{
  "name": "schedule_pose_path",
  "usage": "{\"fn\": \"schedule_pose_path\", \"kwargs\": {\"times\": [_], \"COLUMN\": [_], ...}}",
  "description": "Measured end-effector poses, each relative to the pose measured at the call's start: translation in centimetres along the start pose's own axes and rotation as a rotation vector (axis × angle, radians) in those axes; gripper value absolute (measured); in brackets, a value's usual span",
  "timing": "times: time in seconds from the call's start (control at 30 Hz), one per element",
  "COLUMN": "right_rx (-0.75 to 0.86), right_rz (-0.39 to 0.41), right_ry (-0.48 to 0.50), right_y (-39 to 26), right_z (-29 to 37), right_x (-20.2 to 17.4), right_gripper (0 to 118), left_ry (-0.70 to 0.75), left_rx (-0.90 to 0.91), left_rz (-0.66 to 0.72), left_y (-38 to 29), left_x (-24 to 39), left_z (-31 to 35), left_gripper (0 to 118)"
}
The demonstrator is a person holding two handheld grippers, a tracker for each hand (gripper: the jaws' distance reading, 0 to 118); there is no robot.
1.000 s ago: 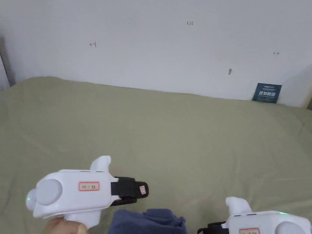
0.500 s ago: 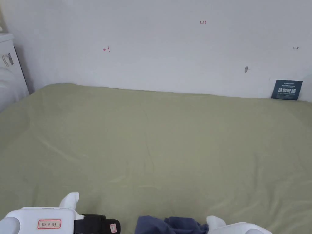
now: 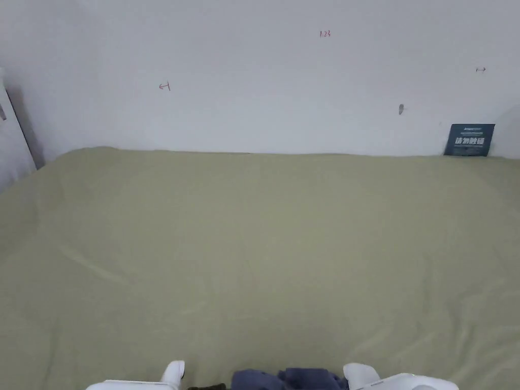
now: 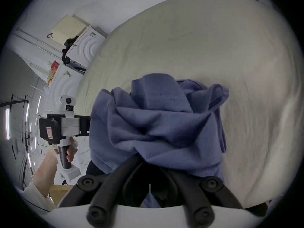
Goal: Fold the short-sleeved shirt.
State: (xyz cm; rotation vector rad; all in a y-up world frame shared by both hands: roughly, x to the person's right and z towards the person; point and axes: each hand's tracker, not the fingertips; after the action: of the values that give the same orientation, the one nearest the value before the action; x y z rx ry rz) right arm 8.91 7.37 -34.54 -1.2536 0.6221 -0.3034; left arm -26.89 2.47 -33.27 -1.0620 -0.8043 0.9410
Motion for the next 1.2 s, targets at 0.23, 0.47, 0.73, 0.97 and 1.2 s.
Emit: {"fn": "schedule_pose_path", "kwargs": {"times": [0.23,0.47,0.73,0.97,1.2], "right_rx": [0.002,0.021,0.126,0.226,0.26], "right_rz": [0.006,-0.008,0.106,0.159,0.235], "right_ry": [-0.03,-0.061,-0.229,-0.185,-0.148], "right_y": [0.0,-0.2,0.8,2.9,4.3], "right_z": [0.0,0.4,1.4,1.8,0.4], "right_x": [-0.6,-1.5,-8.5,-15.4,-21.5], "right_gripper": [0,0,0,0,0], "left_ry": [-0.009,0.063,0.019,0.166,0.302], "left_rx": [-0.075,-0.036,0.026,0.119,0.209], "left_rz": [0.004,0.047,-0.111,-0.134,-0.105], "left_y": [-0.3,-1.2,0.2,3.4,6.2], "left_x": [-0.1,-0.4,1.0,-0.1,-2.9], "left_z": [-3.5,-3.4,1.1,12.4,24.8], "left_gripper": [53,23,23,23,23]}}
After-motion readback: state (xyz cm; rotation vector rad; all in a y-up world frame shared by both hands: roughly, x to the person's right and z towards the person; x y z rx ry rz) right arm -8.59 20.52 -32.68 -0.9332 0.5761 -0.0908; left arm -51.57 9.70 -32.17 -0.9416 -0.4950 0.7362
